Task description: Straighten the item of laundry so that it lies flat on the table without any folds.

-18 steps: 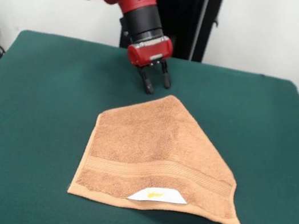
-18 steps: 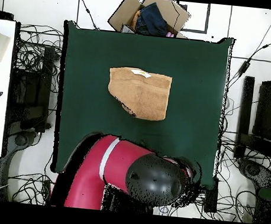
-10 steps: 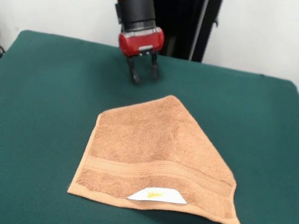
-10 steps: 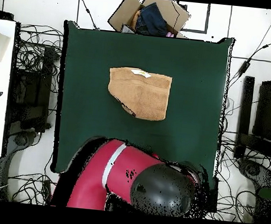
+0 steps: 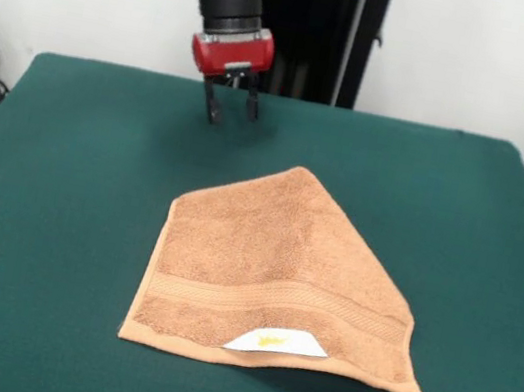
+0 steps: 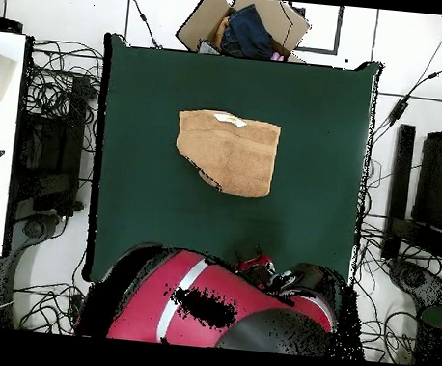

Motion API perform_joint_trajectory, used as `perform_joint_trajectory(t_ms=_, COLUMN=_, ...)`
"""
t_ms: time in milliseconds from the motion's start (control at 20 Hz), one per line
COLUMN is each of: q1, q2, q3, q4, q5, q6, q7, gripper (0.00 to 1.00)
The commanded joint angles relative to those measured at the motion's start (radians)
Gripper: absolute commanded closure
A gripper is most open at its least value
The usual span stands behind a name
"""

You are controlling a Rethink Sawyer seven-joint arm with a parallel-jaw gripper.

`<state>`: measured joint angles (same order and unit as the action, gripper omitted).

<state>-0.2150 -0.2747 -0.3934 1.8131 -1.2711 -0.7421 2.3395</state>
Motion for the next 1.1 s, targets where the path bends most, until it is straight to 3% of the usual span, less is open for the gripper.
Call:
perform_joint_trajectory(t_ms=50, q1=-0.006, q2=-0.064, q3=0.206, q4=-0.044, q5=-0.092, q6=0.072, q7=0.389, gripper=0.0)
perform_joint_trajectory(t_ms=750, q1=0.012, q2=-0.099, q3=0.247, q4=-0.077, q5=-0.161, q6=0.107, q7=0.521, gripper=0.0)
perform_joint_trajectory(t_ms=1100, q1=-0.012, q2=-0.092, q3=0.278, q4=-0.086, q5=-0.155, q6=0.109, q7=0.544, gripper=0.0)
